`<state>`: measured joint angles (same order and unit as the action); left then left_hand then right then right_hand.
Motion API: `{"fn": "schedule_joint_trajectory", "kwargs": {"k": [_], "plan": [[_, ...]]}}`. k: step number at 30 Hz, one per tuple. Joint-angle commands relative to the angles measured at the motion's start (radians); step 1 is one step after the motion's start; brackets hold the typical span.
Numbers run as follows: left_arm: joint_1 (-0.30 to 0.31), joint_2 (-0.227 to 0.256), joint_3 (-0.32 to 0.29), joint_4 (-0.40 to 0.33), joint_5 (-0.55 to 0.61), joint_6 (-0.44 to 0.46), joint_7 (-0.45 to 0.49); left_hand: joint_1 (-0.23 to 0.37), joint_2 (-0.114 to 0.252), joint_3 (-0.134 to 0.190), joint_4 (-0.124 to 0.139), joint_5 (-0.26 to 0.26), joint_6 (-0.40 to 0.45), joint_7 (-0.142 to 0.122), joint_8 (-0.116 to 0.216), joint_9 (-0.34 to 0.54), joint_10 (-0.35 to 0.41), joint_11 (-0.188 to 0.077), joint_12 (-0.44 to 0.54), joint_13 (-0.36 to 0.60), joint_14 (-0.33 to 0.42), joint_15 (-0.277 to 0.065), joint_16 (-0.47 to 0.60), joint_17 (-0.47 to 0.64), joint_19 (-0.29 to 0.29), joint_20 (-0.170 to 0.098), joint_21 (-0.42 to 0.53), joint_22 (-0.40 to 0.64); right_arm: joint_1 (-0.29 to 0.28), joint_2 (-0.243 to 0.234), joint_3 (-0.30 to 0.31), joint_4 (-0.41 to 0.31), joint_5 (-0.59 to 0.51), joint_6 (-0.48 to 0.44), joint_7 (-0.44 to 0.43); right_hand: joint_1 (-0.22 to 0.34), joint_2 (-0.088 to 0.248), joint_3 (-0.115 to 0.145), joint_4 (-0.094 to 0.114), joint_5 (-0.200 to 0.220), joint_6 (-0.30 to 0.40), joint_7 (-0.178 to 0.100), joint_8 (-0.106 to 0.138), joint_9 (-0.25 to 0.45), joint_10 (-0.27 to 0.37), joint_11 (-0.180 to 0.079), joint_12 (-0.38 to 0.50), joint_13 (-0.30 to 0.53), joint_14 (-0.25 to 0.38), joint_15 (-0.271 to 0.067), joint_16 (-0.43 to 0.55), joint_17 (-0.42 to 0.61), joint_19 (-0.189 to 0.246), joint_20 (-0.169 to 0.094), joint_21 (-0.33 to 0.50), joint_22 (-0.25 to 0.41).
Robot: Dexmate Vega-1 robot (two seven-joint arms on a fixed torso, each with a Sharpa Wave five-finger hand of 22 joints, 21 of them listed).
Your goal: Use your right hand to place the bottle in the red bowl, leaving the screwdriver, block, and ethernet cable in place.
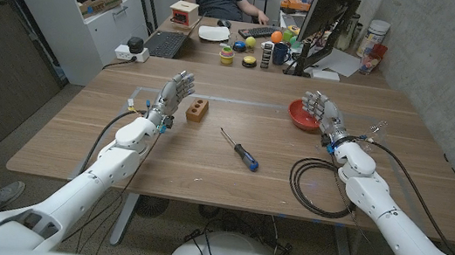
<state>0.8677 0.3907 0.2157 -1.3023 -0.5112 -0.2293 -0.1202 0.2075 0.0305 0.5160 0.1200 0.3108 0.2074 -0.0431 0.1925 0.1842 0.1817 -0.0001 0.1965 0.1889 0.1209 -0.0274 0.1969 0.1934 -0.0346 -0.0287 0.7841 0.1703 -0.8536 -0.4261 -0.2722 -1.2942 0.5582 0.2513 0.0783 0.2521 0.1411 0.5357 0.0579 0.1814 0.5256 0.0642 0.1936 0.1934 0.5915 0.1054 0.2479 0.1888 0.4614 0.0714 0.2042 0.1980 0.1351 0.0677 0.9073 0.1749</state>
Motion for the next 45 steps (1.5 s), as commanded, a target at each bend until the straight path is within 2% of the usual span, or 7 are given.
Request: {"fn": "schedule_joint_trajectory", "kwargs": {"k": [1,9,14,17,24,33,45], "plan": [[0.017,-0.310,-0.354,-0.017,0.352,0.108,-0.233,0.011,0.001,0.005,0.000,0.007,0.010,0.000,0.007,0.005,0.006,-0.002,0.005,0.003,0.011,-0.001,0.005,0.002,0.000,-0.008,0.004,0.001,-0.022,0.189,0.227,0.005,-0.233,-0.056,0.176,0.011,-0.003,0.007,-0.003,0.006,0.008,-0.002,0.005,0.003,0.008,-0.001,0.007,0.005,0.009,0.001,0.005,0.004,0.009,-0.003,0.011,0.002],[-0.016,-0.477,-0.531,-0.027,0.546,0.122,-0.363,0.010,0.001,0.004,0.000,0.007,0.011,-0.001,0.007,0.005,0.007,-0.001,0.006,0.003,0.012,-0.001,0.005,0.002,0.002,-0.007,0.001,0.002,-0.017,0.293,0.348,0.003,-0.367,-0.049,0.264,0.016,-0.025,-0.001,-0.019,0.003,-0.007,-0.004,0.000,0.003,-0.001,-0.003,0.001,0.005,0.007,-0.001,0.002,0.001,0.012,-0.007,0.008,0.002],[-0.035,-0.544,-0.606,-0.030,0.622,0.117,-0.417,0.010,0.002,0.004,0.000,0.007,0.010,-0.001,0.007,0.005,0.008,-0.001,0.005,0.003,0.012,-0.001,0.005,0.002,0.002,-0.007,-0.001,0.002,-0.005,0.331,0.395,0.019,-0.433,-0.010,0.313,0.024,-0.035,-0.004,-0.031,0.002,-0.015,-0.005,-0.003,0.003,-0.002,-0.001,0.000,0.005,0.004,-0.005,0.001,-0.002,0.014,-0.012,0.006,0.002],[-0.045,-0.572,-0.641,-0.031,0.657,0.113,-0.442,0.010,0.002,0.003,0.000,0.007,0.010,0.000,0.007,0.005,0.006,-0.002,0.005,0.003,0.011,-0.001,0.005,0.002,0.003,-0.007,-0.003,0.002,0.006,0.346,0.416,0.040,-0.466,0.036,0.343,0.028,-0.045,-0.010,-0.042,0.000,-0.021,-0.007,-0.004,0.003,-0.006,0.002,-0.003,0.006,-0.007,-0.009,-0.004,-0.002,0.011,-0.025,0.001,0.002],[-0.064,-0.617,-0.700,-0.034,0.712,0.104,-0.485,0.010,0.002,0.002,0.000,0.007,0.009,-0.002,0.006,0.005,0.006,-0.002,0.005,0.003,0.011,-0.002,0.004,0.002,0.004,-0.008,-0.006,0.002,0.022,0.370,0.452,0.058,-0.546,0.121,0.370,0.025,-0.084,-0.035,-0.063,-0.008,-0.049,-0.008,-0.009,0.003,-0.022,-0.002,-0.011,0.007,-0.039,-0.015,-0.012,-0.003,-0.012,-0.038,-0.019,0.000],[-0.080,-0.650,-0.746,-0.035,0.749,0.093,-0.515,0.010,0.001,0.001,0.000,0.007,0.009,-0.001,0.006,0.005,0.006,-0.001,0.005,0.003,0.011,-0.001,0.004,0.002,0.005,-0.007,-0.009,0.002,0.019,0.385,0.482,0.000,-0.649,0.123,0.356,0.027,-0.127,-0.064,-0.089,-0.009,-0.072,-0.010,-0.008,0.003,-0.053,-0.003,-0.023,0.008,-0.086,-0.016,-0.021,-0.007,-0.036,-0.048,-0.046,-0.001],[-0.088,-0.669,-0.776,-0.036,0.769,0.085,-0.542,0.009,0.000,-0.002,0.000,0.007,0.007,0.000,0.006,0.005,0.005,-0.001,0.004,0.003,0.010,-0.001,0.003,0.002,0.007,-0.005,-0.014,0.002,-0.004,0.391,0.503,-0.094,-0.835,0.124,0.267,0.042,-0.141,-0.087,-0.116,-0.004,-0.130,-0.007,-0.014,0.003,-0.116,-0.008,-0.042,0.009,-0.155,-0.021,-0.024,-0.007,-0.072,-0.057,-0.086,-0.002]]}}
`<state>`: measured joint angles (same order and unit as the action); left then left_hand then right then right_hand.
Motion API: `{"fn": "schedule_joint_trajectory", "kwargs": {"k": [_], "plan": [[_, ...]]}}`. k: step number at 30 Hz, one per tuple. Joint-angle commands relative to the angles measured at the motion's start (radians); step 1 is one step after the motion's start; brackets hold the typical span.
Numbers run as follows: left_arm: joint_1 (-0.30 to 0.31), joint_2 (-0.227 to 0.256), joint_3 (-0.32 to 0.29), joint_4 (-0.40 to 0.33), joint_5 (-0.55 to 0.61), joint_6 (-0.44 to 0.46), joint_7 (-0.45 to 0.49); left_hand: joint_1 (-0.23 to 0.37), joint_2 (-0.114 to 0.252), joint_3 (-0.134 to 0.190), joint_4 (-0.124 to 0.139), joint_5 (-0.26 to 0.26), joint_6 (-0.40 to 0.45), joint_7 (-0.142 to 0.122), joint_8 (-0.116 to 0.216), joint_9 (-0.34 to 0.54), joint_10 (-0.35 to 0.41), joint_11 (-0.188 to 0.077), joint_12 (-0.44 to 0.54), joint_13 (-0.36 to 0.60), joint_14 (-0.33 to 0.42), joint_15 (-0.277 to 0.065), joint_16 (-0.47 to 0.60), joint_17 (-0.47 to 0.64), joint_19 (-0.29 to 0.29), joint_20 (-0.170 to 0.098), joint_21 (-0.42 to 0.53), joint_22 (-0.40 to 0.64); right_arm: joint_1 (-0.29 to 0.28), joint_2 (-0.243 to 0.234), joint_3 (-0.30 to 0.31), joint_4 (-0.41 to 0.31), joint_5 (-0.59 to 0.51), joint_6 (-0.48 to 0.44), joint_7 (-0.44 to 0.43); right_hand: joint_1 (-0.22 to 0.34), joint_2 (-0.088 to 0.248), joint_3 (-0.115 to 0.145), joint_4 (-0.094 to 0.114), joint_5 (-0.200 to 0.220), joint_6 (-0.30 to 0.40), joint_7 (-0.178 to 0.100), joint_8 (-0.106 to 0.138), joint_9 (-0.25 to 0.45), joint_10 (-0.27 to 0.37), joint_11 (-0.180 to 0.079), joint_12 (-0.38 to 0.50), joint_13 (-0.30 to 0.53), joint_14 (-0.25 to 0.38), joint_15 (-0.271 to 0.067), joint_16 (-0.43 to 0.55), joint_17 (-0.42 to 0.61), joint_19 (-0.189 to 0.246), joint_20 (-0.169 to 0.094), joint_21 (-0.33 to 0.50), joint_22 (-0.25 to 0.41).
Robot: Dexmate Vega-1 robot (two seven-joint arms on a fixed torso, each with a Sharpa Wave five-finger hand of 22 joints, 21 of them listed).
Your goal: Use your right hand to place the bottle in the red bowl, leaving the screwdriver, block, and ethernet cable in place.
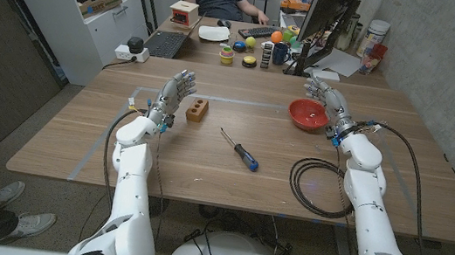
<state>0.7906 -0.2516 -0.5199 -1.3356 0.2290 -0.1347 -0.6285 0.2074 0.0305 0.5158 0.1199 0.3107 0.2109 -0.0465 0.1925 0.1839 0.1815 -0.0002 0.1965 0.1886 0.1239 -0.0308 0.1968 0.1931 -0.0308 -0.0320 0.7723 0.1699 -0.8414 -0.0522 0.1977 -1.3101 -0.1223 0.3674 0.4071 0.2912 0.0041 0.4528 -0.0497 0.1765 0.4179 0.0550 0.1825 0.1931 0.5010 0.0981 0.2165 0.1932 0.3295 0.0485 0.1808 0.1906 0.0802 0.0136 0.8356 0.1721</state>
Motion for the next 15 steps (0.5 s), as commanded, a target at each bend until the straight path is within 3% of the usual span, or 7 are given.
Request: {"fn": "schedule_joint_trajectory", "kwargs": {"k": [1,15], "plan": [[-0.011,-0.028,-0.042,-0.003,0.029,-0.011,-0.035,0.009,0.000,-0.002,0.000,0.007,0.004,0.003,0.006,0.005,0.005,-0.001,0.005,0.004,0.007,0.002,0.003,0.002,0.003,-0.002,-0.002,0.002,-0.018,0.017,0.034,-0.082,-0.174,0.015,-0.076,0.004,-0.003,-0.005,-0.010,0.001,-0.028,0.002,-0.004,0.003,-0.035,0.005,-0.013,0.005,-0.028,-0.001,0.000,0.000,-0.018,-0.004,-0.017,0.001],[-0.014,-0.040,-0.051,-0.003,0.039,-0.010,-0.047,0.007,-0.002,-0.005,0.000,0.008,0.002,0.003,0.005,0.005,0.002,-0.001,0.004,0.004,0.006,0.003,0.003,0.002,0.006,-0.001,-0.008,0.003,-0.052,0.014,0.046,-0.160,-0.414,0.023,-0.222,0.018,-0.001,-0.022,-0.029,0.001,-0.099,0.000,-0.005,0.003,-0.110,0.006,-0.024,0.007,-0.094,0.004,-0.002,-0.002,-0.037,-0.007,-0.052,0.001]]}}
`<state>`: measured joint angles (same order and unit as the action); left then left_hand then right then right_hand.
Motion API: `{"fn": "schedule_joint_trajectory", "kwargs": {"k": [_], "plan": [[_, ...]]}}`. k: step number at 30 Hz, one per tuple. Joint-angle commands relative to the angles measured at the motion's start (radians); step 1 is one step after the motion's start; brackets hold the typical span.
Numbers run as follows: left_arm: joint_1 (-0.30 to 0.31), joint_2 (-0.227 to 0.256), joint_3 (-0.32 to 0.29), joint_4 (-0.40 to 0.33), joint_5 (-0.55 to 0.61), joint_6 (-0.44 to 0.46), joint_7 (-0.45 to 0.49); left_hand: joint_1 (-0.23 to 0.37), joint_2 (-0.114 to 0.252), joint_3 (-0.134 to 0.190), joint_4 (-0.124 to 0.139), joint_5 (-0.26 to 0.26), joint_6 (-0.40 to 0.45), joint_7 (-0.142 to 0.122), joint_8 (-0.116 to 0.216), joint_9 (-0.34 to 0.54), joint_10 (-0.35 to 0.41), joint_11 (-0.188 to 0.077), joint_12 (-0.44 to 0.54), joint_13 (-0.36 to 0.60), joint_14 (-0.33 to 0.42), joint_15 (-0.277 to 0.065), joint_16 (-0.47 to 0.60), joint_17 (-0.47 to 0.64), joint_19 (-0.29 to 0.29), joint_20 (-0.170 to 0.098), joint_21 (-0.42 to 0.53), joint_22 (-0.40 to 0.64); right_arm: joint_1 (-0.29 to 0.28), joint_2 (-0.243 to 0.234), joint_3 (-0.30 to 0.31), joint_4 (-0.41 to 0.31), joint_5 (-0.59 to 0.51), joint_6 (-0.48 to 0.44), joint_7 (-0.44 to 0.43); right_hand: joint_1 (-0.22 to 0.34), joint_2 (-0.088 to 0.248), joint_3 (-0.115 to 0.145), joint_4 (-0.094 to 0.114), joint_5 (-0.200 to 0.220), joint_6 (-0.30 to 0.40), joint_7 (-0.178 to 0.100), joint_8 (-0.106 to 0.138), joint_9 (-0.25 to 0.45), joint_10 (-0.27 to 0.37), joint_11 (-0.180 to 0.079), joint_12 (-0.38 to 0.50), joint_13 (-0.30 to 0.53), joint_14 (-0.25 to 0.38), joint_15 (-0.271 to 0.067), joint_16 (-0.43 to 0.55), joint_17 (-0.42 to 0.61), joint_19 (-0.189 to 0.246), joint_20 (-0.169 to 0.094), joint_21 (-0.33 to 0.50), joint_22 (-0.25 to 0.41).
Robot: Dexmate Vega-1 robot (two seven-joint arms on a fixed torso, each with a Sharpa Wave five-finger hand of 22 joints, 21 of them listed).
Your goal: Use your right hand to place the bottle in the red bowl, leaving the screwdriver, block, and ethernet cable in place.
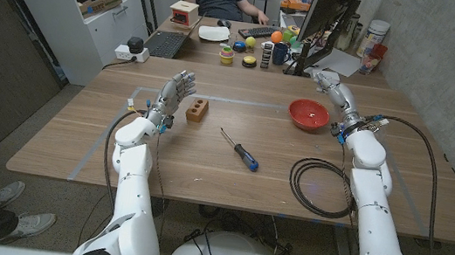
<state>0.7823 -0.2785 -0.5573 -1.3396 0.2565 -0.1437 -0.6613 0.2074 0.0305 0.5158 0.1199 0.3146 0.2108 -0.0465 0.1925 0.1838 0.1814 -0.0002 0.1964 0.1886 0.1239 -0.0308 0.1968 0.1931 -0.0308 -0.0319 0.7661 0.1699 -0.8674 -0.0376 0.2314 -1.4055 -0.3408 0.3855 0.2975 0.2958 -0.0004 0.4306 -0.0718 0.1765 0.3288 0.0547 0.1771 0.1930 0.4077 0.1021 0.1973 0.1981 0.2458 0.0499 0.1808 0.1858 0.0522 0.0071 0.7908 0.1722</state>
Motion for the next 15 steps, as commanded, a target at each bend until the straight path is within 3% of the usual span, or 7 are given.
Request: {"fn": "schedule_joint_trajectory", "kwargs": {"k": [1,5,15], "plan": [[-0.006,-0.014,-0.014,0.003,0.010,0.000,-0.018,0.007,-0.003,-0.006,0.000,0.004,0.002,0.004,0.005,0.006,0.003,-0.004,0.004,0.004,0.005,0.003,0.002,0.002,0.006,-0.001,-0.003,0.003,-0.032,-0.007,0.009,-0.079,-0.234,-0.005,-0.127,0.014,0.004,-0.001,-0.008,0.001,-0.012,0.000,0.000,0.004,-0.020,0.002,-0.005,0.002,-0.013,0.003,-0.002,0.002,-0.012,0.000,-0.009,0.001],[-0.007,-0.015,-0.012,0.004,0.013,-0.004,-0.022,0.007,-0.003,-0.006,0.000,0.004,0.001,0.003,0.005,0.006,0.002,-0.001,0.004,0.004,0.005,0.003,0.002,0.002,0.006,-0.001,-0.004,0.003,-0.035,-0.005,0.011,-0.089,-0.266,-0.012,-0.141,0.016,0.003,-0.002,-0.011,0.001,-0.013,0.001,0.002,0.004,-0.025,0.001,-0.005,0.002,-0.019,0.003,-0.002,0.002,-0.016,0.000,-0.013,0.001],[-0.005,-0.019,-0.007,0.004,0.013,-0.011,-0.035,0.005,-0.004,-0.009,0.001,0.004,0.001,0.004,0.005,0.006,0.002,-0.002,0.004,0.004,0.006,0.004,0.002,0.002,0.008,-0.001,-0.007,0.003,-0.067,-0.013,-0.010,-0.199,-0.505,-0.153,-0.210,0.009,-0.015,-0.027,-0.019,0.001,-0.033,-0.001,0.007,0.004,-0.064,-0.007,-0.003,0.003,-0.071,0.019,-0.004,0.001,-0.055,0.014,-0.050,0.001]]}}
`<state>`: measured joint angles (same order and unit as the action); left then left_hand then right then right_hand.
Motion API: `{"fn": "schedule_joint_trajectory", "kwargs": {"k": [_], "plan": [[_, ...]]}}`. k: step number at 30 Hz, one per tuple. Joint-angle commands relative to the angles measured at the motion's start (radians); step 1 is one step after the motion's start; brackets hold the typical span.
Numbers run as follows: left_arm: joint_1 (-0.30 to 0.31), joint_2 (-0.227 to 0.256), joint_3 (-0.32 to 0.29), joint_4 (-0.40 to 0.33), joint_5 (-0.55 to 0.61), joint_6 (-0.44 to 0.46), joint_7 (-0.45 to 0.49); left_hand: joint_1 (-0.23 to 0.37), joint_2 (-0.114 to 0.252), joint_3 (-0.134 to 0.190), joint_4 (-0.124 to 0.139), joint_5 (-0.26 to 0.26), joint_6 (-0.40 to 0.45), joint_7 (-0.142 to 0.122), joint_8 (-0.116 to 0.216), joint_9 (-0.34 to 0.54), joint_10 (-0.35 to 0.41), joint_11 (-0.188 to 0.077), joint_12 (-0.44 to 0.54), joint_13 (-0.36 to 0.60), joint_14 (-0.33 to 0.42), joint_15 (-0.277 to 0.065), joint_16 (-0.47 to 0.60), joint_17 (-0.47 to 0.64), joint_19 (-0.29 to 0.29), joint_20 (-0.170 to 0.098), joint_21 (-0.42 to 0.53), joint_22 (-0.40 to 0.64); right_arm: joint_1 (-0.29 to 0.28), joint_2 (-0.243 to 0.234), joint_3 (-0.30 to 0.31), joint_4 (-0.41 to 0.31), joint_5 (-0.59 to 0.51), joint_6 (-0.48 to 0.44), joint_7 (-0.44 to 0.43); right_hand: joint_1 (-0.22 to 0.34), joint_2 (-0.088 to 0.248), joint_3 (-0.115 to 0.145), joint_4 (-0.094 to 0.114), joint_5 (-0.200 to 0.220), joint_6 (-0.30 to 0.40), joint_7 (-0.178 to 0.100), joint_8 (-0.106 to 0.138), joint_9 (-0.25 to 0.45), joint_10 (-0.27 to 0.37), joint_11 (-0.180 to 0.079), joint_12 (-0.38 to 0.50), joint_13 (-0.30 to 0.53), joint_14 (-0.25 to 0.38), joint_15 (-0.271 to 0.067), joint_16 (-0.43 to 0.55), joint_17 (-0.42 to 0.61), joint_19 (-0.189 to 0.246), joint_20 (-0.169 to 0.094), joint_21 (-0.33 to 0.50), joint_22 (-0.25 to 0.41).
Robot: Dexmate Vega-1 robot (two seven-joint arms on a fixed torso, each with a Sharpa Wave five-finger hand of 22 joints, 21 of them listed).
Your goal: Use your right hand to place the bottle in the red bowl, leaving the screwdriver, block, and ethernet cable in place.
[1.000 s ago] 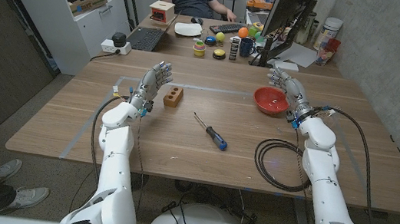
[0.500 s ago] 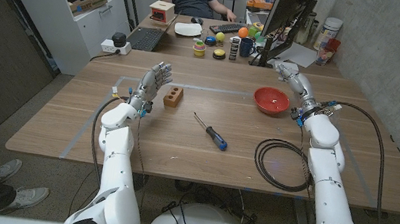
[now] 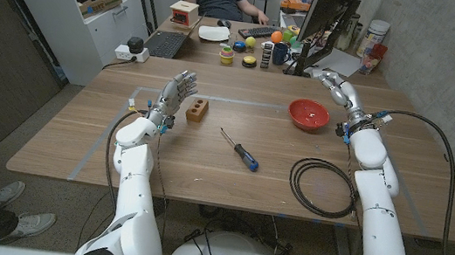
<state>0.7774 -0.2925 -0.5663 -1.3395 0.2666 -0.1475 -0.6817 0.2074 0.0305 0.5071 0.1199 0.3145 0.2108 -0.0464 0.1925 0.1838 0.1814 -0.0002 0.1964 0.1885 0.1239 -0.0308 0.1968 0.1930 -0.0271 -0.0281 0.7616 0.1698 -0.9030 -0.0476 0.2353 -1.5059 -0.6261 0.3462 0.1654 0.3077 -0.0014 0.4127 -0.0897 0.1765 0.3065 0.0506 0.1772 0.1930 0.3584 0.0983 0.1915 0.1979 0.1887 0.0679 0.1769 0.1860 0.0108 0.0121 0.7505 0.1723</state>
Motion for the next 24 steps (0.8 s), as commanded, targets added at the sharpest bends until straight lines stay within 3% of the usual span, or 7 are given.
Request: {"fn": "schedule_joint_trajectory", "kwargs": {"k": [1,3,7,13,21,23,24], "plan": [[0.000,-0.005,0.003,0.005,0.002,-0.008,-0.016,0.005,-0.004,0.000,0.001,0.004,0.001,0.004,0.005,0.006,0.002,-0.002,0.004,0.004,0.006,0.004,0.002,0.002,0.004,-0.004,-0.003,0.003,-0.035,-0.004,-0.018,-0.108,-0.246,-0.131,-0.086,-0.004,-0.016,-0.014,-0.002,0.001,-0.018,0.000,0.006,0.004,-0.026,-0.001,0.002,0.003,-0.023,0.004,0.000,0.001,-0.021,0.012,-0.016,0.001],[0.000,-0.004,0.005,0.005,0.005,-0.008,-0.019,0.005,-0.005,-0.001,0.001,0.004,0.001,0.003,0.005,0.006,0.002,-0.002,0.004,0.004,0.005,0.004,0.002,0.002,0.004,-0.004,-0.004,0.003,-0.032,-0.008,-0.016,-0.116,-0.251,-0.155,-0.055,-0.008,-0.018,-0.018,-0.001,0.002,-0.026,-0.003,0.005,0.004,-0.034,-0.004,0.002,0.003,-0.034,0.006,-0.001,0.001,-0.026,0.013,-0.021,0.001],[-0.002,-0.005,0.006,0.009,0.001,-0.010,-0.024,0.005,-0.005,-0.001,0.001,0.004,0.000,0.002,0.005,0.006,0.001,-0.001,0.003,0.004,0.005,0.003,0.002,0.002,0.005,-0.004,-0.005,0.003,-0.034,-0.016,-0.021,-0.125,-0.307,-0.191,-0.078,-0.024,-0.025,-0.033,0.004,0.002,-0.046,-0.009,0.004,0.004,-0.054,-0.010,0.003,0.004,-0.051,0.016,0.002,0.002,-0.047,0.036,-0.038,0.002],[-0.004,-0.003,0.006,0.013,0.006,-0.009,-0.020,0.004,-0.005,-0.002,0.001,0.004,-0.001,0.002,0.004,0.006,0.002,-0.002,0.004,0.004,0.005,0.003,0.002,0.002,0.006,-0.004,-0.006,0.003,-0.036,-0.022,-0.019,-0.146,-0.355,-0.249,-0.074,-0.031,-0.028,-0.046,0.004,0.005,-0.092,-0.010,-0.001,0.004,-0.096,-0.013,-0.001,0.004,-0.090,0.020,-0.001,0.001,-0.073,0.043,-0.062,0.003],[-0.011,0.003,0.004,0.036,0.007,-0.015,-0.021,0.003,-0.006,-0.004,0.001,0.005,-0.001,0.003,0.005,0.006,0.002,-0.004,0.004,0.004,0.006,0.003,0.002,0.002,0.007,-0.004,-0.009,0.003,-0.038,-0.011,0.006,-0.150,-0.358,-0.301,-0.091,-0.030,-0.026,-0.053,0.001,0.007,-0.123,-0.009,0.000,0.004,-0.120,-0.016,0.001,0.005,-0.105,0.022,0.003,0.000,-0.083,0.071,-0.077,0.004],[-0.012,0.002,0.004,0.038,0.010,-0.016,-0.018,0.003,-0.006,-0.005,0.001,0.005,-0.001,0.002,0.005,0.006,0.001,-0.003,0.004,0.004,0.006,0.003,0.002,0.002,0.007,-0.003,-0.010,0.003,-0.039,-0.013,0.009,-0.151,-0.369,-0.318,-0.093,-0.031,-0.027,-0.054,0.001,0.007,-0.125,-0.005,0.001,0.004,-0.122,-0.015,0.002,0.005,-0.105,0.022,0.004,0.000,-0.081,0.073,-0.078,0.004],[-0.016,0.005,0.004,0.043,0.009,-0.016,-0.022,0.003,-0.006,-0.005,0.001,0.005,-0.001,0.002,0.005,0.006,0.002,-0.003,0.004,0.004,0.006,0.002,0.002,0.002,0.007,-0.003,-0.010,0.003,-0.039,-0.010,0.012,-0.154,-0.367,-0.330,-0.086,-0.032,-0.027,-0.057,0.002,0.007,-0.129,0.003,0.003,0.004,-0.125,-0.016,0.004,0.005,-0.105,0.021,0.006,0.000,-0.071,0.057,-0.078,0.004]]}}
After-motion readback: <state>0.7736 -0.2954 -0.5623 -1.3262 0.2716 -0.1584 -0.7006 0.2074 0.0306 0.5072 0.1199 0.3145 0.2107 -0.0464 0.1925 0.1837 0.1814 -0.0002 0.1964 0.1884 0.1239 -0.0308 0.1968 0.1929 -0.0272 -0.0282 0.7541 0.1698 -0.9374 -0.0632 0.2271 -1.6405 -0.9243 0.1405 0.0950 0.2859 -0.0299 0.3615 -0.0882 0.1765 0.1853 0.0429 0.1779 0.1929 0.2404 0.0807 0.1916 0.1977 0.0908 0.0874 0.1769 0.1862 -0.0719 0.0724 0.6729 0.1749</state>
